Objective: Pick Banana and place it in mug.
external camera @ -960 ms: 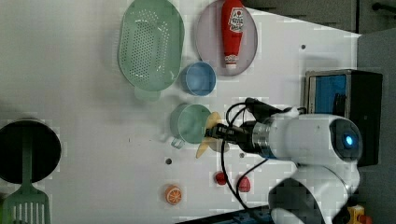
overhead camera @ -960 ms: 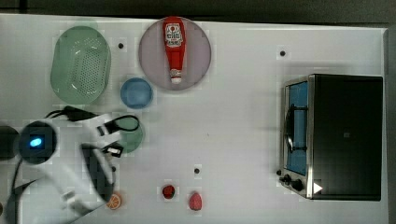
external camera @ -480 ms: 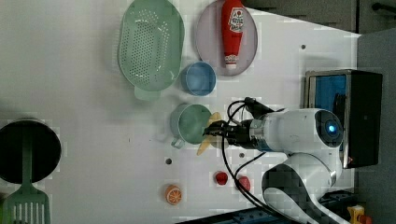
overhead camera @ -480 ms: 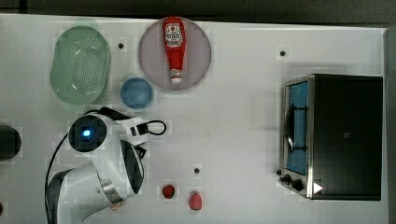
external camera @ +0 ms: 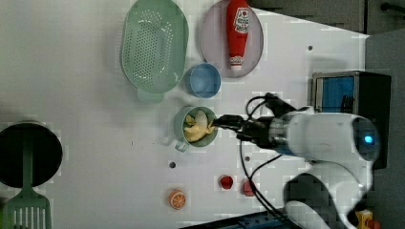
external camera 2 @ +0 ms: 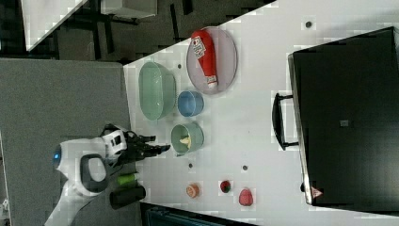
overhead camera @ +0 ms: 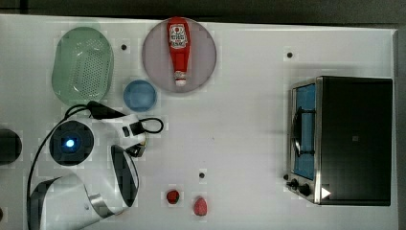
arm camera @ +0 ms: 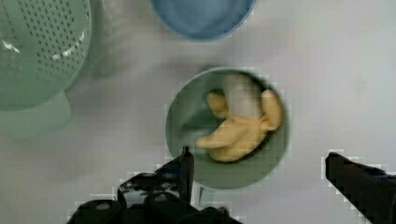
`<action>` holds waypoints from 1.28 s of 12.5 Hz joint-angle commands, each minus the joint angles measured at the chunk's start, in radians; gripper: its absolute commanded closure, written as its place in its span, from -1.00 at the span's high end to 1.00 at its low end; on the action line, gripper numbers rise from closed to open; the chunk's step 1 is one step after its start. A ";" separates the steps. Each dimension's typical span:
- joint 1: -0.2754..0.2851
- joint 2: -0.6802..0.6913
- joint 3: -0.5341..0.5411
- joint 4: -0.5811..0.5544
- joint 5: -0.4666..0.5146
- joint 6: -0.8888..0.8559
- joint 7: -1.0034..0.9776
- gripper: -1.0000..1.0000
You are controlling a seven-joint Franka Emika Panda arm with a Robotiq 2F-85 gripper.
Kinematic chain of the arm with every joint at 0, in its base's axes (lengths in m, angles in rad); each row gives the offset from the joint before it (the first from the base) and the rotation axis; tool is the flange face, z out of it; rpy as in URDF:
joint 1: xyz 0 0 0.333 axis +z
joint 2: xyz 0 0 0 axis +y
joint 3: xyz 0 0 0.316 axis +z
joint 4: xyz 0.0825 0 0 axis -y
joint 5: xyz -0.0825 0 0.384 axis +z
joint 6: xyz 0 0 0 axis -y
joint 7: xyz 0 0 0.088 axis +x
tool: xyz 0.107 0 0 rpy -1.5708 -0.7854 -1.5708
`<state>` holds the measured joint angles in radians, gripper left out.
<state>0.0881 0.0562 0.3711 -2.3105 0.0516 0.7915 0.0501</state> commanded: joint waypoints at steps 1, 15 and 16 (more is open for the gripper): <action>-0.042 -0.097 -0.091 0.161 -0.019 -0.133 0.044 1.00; -0.062 -0.201 -0.454 0.564 -0.066 -0.745 0.037 1.00; -0.062 -0.198 -0.454 0.562 -0.066 -0.744 0.037 1.00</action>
<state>-0.0033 -0.1611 -0.1242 -1.7363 -0.0140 0.0449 0.0550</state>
